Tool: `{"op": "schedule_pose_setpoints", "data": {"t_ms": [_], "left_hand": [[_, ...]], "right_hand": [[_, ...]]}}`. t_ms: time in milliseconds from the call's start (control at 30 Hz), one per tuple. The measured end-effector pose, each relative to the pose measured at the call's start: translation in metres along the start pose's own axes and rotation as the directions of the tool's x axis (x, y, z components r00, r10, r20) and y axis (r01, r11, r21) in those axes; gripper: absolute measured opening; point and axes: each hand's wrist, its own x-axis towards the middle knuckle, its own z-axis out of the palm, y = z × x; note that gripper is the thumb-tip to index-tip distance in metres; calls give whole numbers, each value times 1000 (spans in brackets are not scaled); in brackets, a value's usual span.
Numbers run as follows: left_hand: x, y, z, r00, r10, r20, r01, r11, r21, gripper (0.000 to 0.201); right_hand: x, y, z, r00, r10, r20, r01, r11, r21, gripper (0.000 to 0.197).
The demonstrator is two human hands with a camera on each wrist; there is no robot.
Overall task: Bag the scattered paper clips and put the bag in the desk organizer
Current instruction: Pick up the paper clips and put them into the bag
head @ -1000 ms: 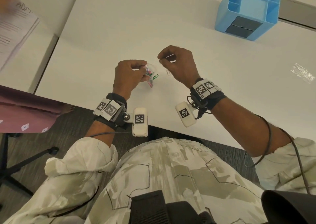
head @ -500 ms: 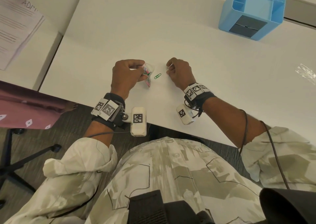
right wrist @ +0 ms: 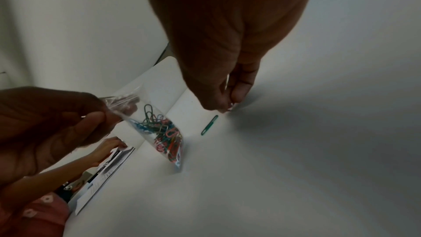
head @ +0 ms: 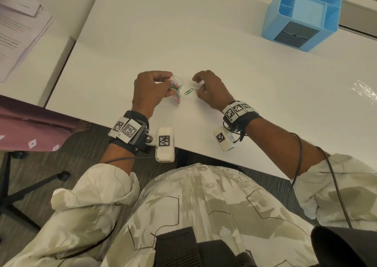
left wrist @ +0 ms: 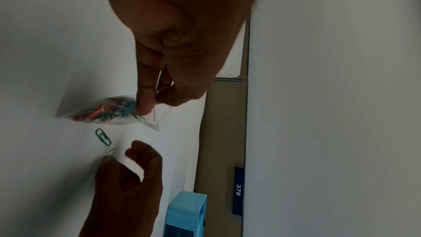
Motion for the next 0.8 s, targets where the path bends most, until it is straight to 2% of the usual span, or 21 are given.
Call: {"op": "schedule_pose_setpoints", "data": {"t_ms": [100,267,467,633,800], "left_hand": [[1,-1,-1,1000,1,-3,-1,1000,7,19],[3,0,-1,1000,12,-1,-12,1000,-4,20],[4,0,1,1000,15,0,-15,1000,-7,20],[3,1,3,1000,30,2,-30,999,-22,20],[2,0,6,999,32,13,-32,999,-10,20]], "right_hand": [[2,-1,3,992,-105,67,104,994,18,31],[7,-6,7,979,-165,119,169,985,-28,24],[9,-10,9,986,-99,135,117,984,-133,13],[-4,-13,11,983,5,181,21,990,-143,25],[-14,-11,5,980,19,197,13,988,-156,20]]}}
